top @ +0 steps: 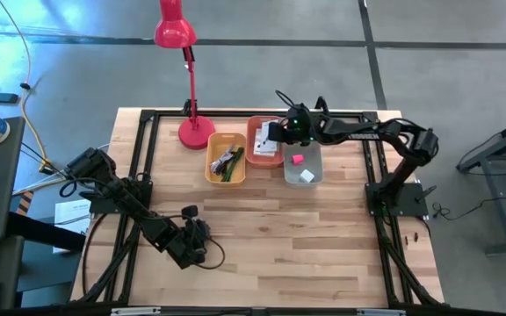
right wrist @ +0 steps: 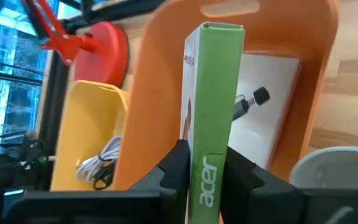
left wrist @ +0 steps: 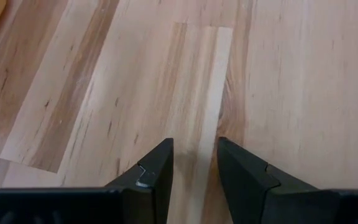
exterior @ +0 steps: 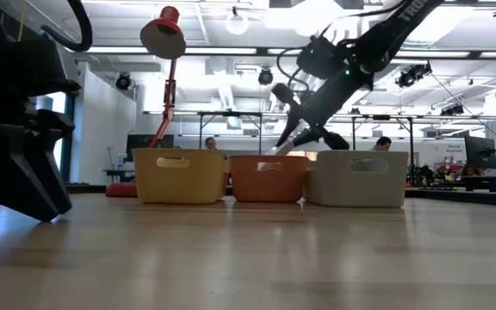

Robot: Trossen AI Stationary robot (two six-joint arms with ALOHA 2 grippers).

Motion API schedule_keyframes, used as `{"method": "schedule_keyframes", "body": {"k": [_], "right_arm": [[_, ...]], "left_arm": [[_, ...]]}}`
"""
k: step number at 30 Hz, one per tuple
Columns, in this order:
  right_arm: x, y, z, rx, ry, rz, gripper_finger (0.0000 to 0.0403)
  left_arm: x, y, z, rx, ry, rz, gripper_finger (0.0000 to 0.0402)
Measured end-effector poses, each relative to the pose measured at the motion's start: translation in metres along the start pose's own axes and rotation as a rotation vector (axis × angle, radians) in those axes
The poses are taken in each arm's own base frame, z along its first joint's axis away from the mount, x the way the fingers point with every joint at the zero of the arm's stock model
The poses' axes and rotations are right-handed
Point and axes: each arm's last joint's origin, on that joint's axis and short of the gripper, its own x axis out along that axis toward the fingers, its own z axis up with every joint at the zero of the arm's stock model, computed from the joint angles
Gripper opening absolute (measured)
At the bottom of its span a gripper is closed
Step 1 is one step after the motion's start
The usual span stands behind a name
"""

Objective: Pick and place items into bin
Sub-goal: Put the white card reader box into the orange bin, then return to Home Position

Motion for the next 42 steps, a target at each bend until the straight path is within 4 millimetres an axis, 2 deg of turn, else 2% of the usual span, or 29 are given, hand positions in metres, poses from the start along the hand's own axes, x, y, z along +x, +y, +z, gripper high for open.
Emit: {"method": "schedule_keyframes", "body": {"k": [5, 10, 25, 42], "right_arm": [[0.0121, -0.0019, -0.006, 0.002, 0.016, 0.005, 0.0049], [0.0124, -0.0008, -0.0049, 0.005, 0.007, 0.018, 0.0049], [0.0123, 0.0022, -0.002, -0.014, -0.023, 0.049, 0.0123], [0.011, 0.0026, -0.0015, -0.056, 0.009, 0.071, 0.0117]], "left_arm": [[0.0001, 0.0005, -0.0001, 0.002, -0.002, 0.007, 0.0111], [0.0001, 0.0004, -0.0001, 0.001, -0.002, 0.006, 0.0111], [0.0001, 0.0017, -0.0008, 0.009, 0.003, 0.02, 0.0111], [0.0002, 0.0013, -0.0006, 0.008, 0.0, 0.016, 0.0111]]}}
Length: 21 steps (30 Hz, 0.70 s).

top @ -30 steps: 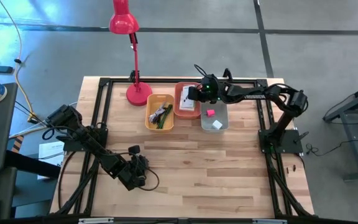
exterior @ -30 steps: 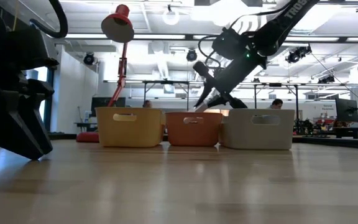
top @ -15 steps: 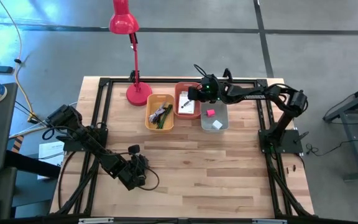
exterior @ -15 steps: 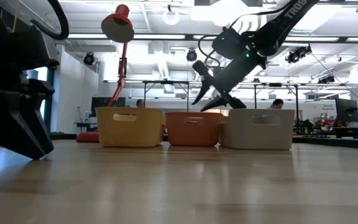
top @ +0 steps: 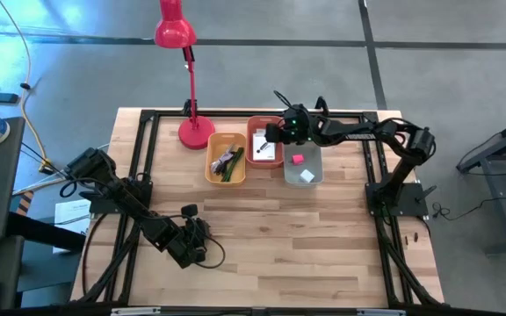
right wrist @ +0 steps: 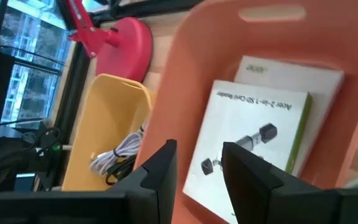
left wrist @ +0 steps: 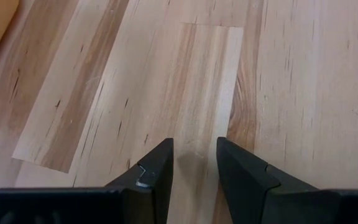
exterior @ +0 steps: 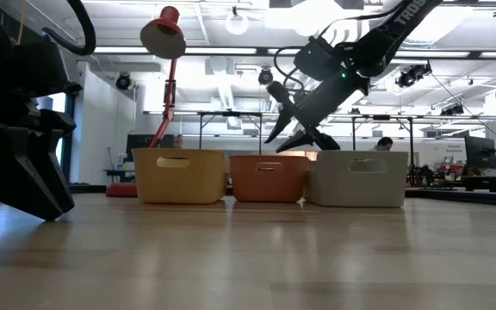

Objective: Pick and place items into bin
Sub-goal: Return to Home Position

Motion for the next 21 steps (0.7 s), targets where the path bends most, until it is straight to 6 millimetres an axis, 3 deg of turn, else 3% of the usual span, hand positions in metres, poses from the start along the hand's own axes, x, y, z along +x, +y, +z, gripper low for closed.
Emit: {"method": "schedule_keyframes", "body": {"k": [5, 12, 16, 21], "right_arm": [[-0.015, 0.011, 0.005, -0.09, -0.043, 0.035, 0.0117], [-0.063, 0.039, 0.013, -0.279, -0.127, 0.16, 0.0118], [-0.096, 0.059, 0.006, -0.393, -0.173, 0.225, 0.0119], [-0.136, 0.084, -0.016, -0.603, -0.258, 0.28, 0.0119]], "left_arm": [[-0.004, -0.002, 0.006, -0.001, -0.011, -0.016, 0.0111], [-0.025, -0.007, 0.031, 0.115, -0.048, -0.052, 0.0111], [-0.045, -0.002, 0.058, 0.123, -0.069, -0.015, 0.0111], [-0.072, 0.006, 0.099, 0.407, -0.162, 0.128, 0.0111]]}}
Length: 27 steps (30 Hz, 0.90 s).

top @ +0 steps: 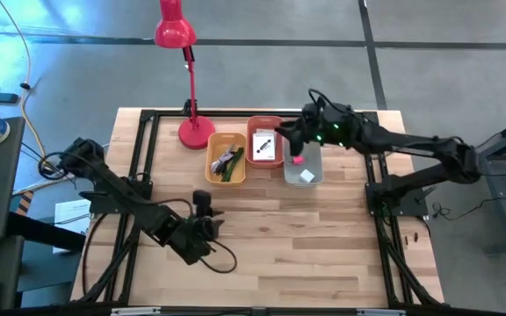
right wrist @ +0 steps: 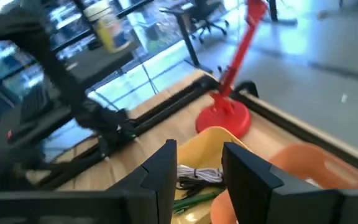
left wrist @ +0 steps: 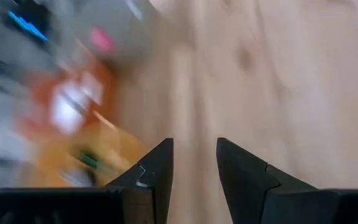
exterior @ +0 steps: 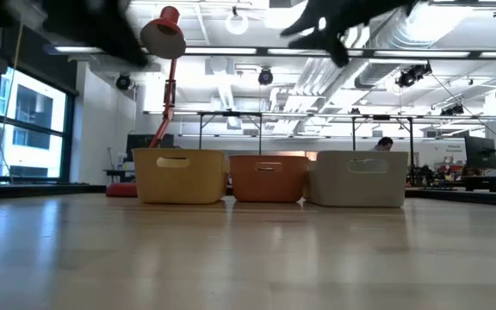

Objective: Pick and place items into bin
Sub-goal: Return to Home Position

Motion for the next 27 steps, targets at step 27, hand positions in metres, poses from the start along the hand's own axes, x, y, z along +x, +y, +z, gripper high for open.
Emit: {"method": "schedule_keyframes", "body": {"k": [27], "right_arm": [[-0.098, 0.094, -0.027, -0.409, -0.076, 0.078, 0.0119]], "left_arm": [[0.038, 0.145, 0.066, -0.086, -0.369, 0.123, 0.0111]]}}
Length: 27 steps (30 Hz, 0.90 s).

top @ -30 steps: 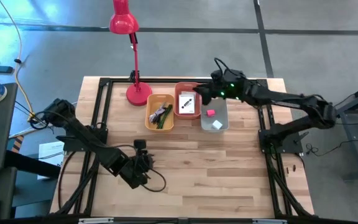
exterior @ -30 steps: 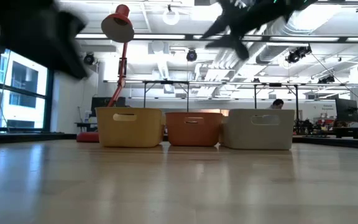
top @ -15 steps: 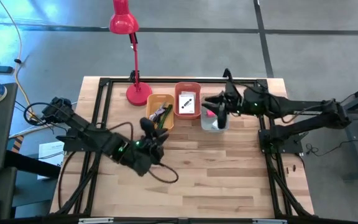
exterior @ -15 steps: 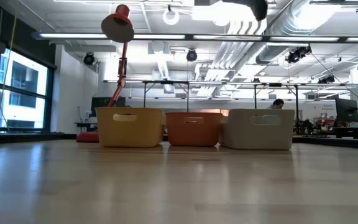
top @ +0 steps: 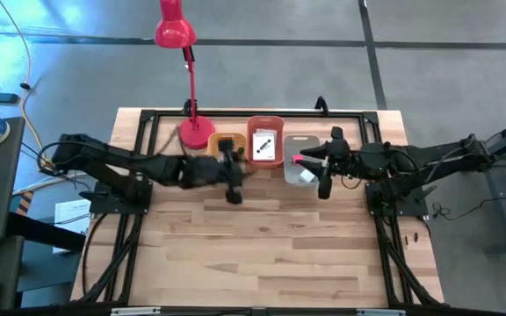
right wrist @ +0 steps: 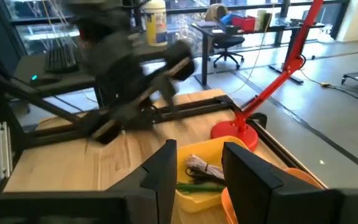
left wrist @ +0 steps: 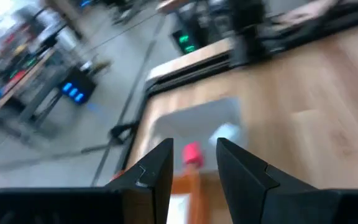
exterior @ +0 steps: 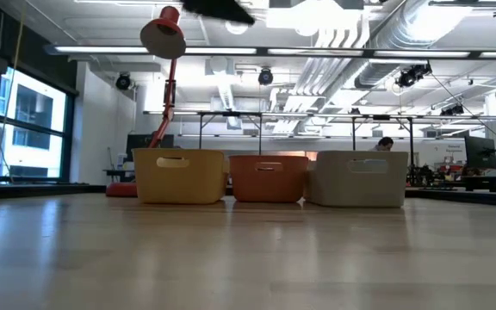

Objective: Pick and place items into bin
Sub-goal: Return to Home Position

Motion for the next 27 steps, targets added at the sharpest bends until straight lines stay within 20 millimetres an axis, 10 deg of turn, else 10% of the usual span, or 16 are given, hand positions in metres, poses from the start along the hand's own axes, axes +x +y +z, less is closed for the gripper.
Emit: {"method": "schedule_keyframes", "body": {"k": [10, 27], "right_arm": [[-0.011, 0.008, -0.02, -0.033, 0.011, 0.023, 0.0119], [-0.032, -0.007, -0.055, 0.024, -0.211, 0.181, 0.0119]], "left_arm": [[-0.068, 0.029, -0.071, -0.165, -0.197, 0.093, 0.0111], [-0.099, 0.03, -0.081, -0.287, -0.336, -0.225, 0.0111]]}}
